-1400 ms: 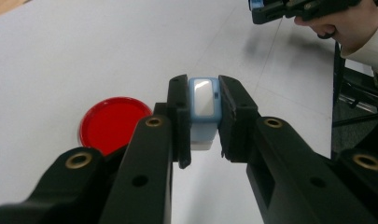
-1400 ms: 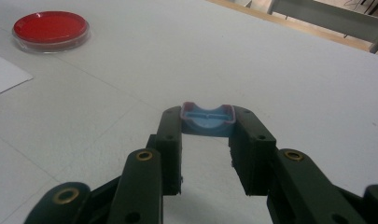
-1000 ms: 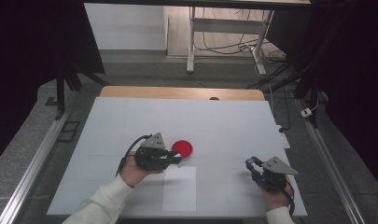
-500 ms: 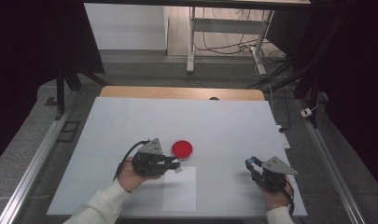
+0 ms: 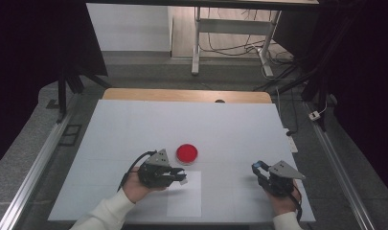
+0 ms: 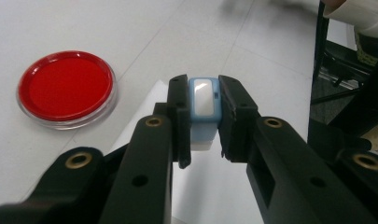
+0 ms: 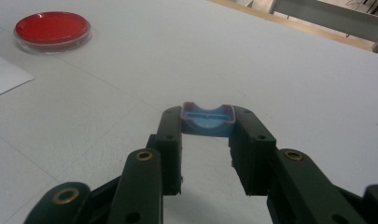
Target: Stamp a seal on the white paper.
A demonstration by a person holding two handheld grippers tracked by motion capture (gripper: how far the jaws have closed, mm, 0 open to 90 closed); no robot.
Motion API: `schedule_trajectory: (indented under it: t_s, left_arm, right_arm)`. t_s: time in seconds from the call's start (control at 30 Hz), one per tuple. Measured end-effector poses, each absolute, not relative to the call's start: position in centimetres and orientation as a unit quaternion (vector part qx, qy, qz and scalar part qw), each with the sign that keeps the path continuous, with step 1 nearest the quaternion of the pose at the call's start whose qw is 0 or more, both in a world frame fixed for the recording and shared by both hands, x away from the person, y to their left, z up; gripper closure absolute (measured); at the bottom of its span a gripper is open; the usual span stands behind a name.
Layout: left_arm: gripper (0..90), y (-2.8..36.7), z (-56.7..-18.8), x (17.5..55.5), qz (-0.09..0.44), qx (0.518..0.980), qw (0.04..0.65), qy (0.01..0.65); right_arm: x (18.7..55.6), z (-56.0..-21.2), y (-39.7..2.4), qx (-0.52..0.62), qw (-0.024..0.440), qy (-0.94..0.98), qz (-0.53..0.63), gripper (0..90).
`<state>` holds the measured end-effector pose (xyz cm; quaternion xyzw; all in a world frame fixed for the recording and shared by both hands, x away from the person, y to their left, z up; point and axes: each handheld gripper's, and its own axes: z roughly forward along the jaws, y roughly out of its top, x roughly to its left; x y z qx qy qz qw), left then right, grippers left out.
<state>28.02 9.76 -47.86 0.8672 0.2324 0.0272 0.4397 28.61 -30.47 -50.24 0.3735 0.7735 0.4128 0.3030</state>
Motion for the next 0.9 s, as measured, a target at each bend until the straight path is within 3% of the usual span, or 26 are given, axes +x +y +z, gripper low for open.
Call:
schedule_trajectory:
  t_s: [0.9]
  left_arm:
    - [75.4,8.5,-49.7,27.8,0.033,0.882,0.412,0.225]
  right_arm:
    - [28.6,-50.3,-30.5,0.373,0.303,0.774,0.412,65.4]
